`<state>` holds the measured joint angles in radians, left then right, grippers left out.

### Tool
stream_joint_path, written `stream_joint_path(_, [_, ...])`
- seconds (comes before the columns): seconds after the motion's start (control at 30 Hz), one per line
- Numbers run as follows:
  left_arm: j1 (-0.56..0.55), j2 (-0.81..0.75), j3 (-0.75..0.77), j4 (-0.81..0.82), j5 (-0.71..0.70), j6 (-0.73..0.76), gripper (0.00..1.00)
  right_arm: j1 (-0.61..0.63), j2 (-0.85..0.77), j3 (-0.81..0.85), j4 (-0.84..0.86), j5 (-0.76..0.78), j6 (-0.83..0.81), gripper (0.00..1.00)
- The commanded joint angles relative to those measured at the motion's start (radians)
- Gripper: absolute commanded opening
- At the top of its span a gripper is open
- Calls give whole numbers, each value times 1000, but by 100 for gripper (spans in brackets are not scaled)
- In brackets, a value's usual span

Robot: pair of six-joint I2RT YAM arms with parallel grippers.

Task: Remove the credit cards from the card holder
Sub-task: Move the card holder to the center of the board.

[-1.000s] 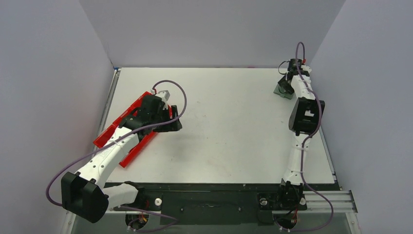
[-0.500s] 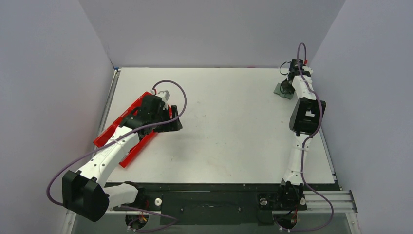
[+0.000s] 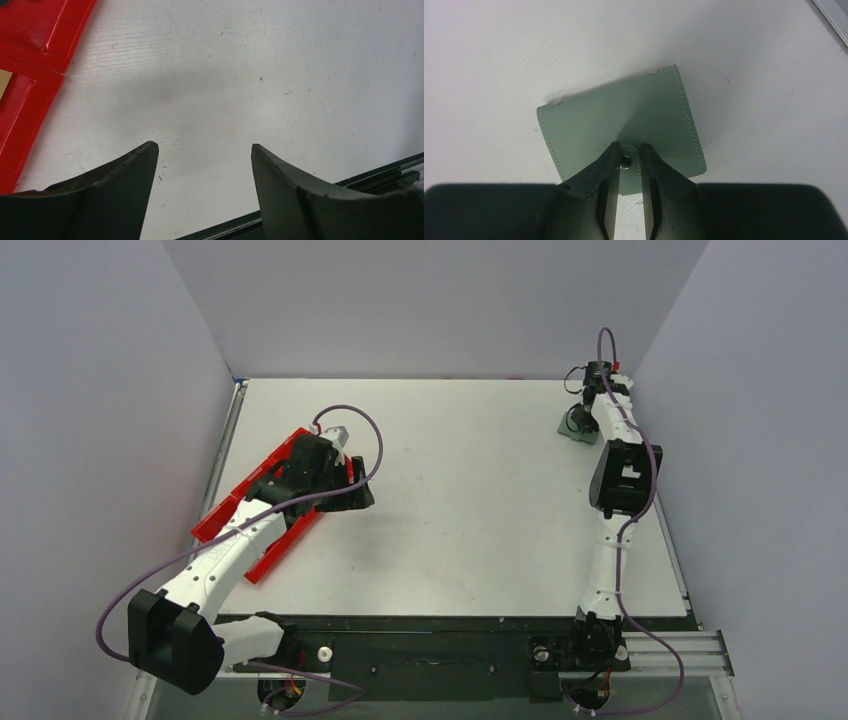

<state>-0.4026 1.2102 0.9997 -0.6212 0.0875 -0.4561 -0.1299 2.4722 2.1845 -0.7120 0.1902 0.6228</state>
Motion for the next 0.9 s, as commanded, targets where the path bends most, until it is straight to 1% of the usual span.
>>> stream_joint_path(0.0, [9, -11, -8, 54, 14, -2, 66, 36, 13, -31, -153, -20, -31, 16])
stream_joint_path(0.23, [14, -15, -9, 59, 23, -7, 66, 72, -25, -98, -165, -53, -63, 11])
stream_joint_path(0.47, [15, -15, -10, 55, 27, -8, 66, 123, -119, -213, -180, -61, -107, 9])
stream_joint_path(0.53, [16, -14, -8, 56, 28, -9, 66, 150, -145, -249, -182, -90, -117, 8])
stream_joint_path(0.67, [16, -15, -5, 59, 36, -15, 66, 206, -205, -340, -186, -95, -137, 7])
stream_joint_path(0.87, [18, -16, 1, 59, 46, -19, 66, 331, -310, -527, -146, -89, -140, 4])
